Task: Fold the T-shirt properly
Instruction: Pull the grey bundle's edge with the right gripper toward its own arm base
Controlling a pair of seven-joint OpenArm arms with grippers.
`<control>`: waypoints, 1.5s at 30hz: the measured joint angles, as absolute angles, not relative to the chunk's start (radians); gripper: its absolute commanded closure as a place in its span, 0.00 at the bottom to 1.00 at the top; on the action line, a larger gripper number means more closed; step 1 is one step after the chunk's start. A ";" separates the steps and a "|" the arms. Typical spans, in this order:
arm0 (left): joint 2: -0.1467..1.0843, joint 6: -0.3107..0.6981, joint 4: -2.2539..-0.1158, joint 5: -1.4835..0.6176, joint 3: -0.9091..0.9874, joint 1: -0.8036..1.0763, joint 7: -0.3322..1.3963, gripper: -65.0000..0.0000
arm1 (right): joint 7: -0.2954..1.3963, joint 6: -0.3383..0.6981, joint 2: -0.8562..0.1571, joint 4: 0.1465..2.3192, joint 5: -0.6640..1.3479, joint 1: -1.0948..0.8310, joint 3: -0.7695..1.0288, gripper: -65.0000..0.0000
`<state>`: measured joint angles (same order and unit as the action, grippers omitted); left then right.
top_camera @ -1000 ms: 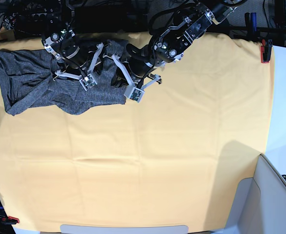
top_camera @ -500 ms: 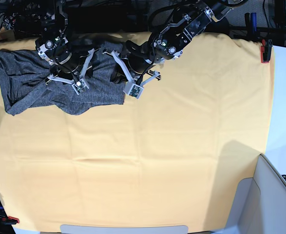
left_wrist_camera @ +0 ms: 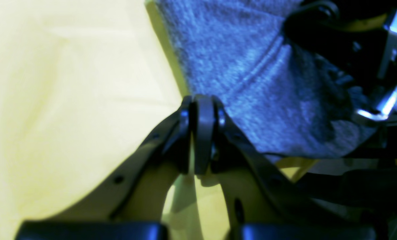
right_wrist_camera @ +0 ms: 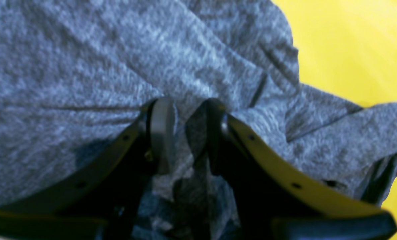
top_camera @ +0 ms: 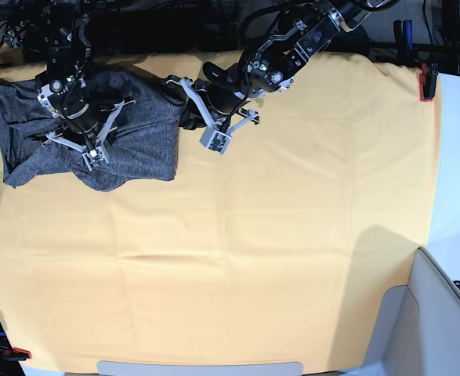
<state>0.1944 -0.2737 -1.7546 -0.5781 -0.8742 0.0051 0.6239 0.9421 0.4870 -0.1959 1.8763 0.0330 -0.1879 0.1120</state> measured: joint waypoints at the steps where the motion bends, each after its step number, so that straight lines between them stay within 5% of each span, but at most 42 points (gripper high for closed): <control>1: 0.195 -0.274 -1.755 -0.578 -0.874 0.006 0.624 0.99 | 0.942 0.487 -0.196 1.876 0.033 -0.188 0.112 0.76; 17: 0.082 -0.271 -1.705 -0.580 -0.878 -0.042 0.631 0.99 | 0.942 0.487 -0.179 1.876 0.033 -0.194 0.108 0.76; 45: 0.075 -0.253 -1.523 -0.587 -0.962 -0.062 0.574 0.99 | 0.939 0.487 -0.176 1.872 -0.086 -0.187 0.023 0.76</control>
<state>0.0750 -0.2531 -1.5227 -0.5869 -0.9623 -0.0624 0.5739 0.9390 0.4873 -0.1764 1.8717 -0.0856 -0.1875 0.0235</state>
